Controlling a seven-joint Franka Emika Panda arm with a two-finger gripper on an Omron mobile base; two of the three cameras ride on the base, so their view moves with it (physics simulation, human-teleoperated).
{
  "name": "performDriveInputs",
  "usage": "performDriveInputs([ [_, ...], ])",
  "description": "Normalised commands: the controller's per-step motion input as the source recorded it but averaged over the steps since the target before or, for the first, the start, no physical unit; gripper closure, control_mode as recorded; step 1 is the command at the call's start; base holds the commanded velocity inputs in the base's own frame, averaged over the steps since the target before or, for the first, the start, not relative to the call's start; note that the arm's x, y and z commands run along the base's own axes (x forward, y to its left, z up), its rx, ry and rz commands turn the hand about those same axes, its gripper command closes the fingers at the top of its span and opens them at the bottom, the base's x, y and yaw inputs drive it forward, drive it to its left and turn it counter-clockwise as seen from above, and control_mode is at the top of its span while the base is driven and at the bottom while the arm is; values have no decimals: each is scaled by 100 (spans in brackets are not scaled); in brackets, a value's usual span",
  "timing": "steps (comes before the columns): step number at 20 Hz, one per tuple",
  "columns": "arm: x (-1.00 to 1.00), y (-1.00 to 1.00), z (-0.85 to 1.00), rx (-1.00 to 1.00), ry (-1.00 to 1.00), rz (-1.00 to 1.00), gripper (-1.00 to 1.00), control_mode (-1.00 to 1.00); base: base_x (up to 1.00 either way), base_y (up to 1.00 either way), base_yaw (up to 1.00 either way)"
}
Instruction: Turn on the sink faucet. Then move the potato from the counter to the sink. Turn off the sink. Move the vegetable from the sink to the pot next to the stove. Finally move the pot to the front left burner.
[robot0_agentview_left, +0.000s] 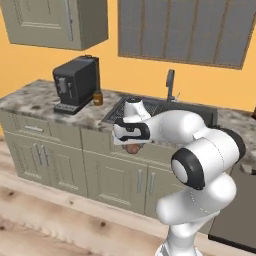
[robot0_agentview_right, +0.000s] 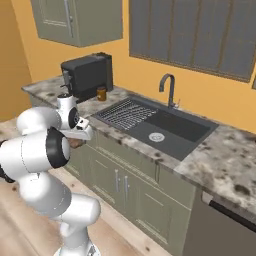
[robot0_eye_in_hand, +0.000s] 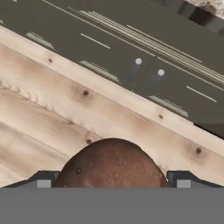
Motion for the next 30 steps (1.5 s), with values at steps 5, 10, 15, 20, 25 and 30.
performDriveInputs([
  [5,0,0,0,0,0,0,100,100,-16,-5,36],
  [10,0,0,0,0,0,0,100,100,-13,-8,35],
  [15,0,0,0,0,0,0,100,100,-6,-19,31],
  [20,0,0,0,0,0,0,100,100,-3,-17,23],
  [25,0,0,0,0,0,0,100,100,22,-31,33],
  [30,0,0,0,0,0,0,100,100,43,-41,44],
])
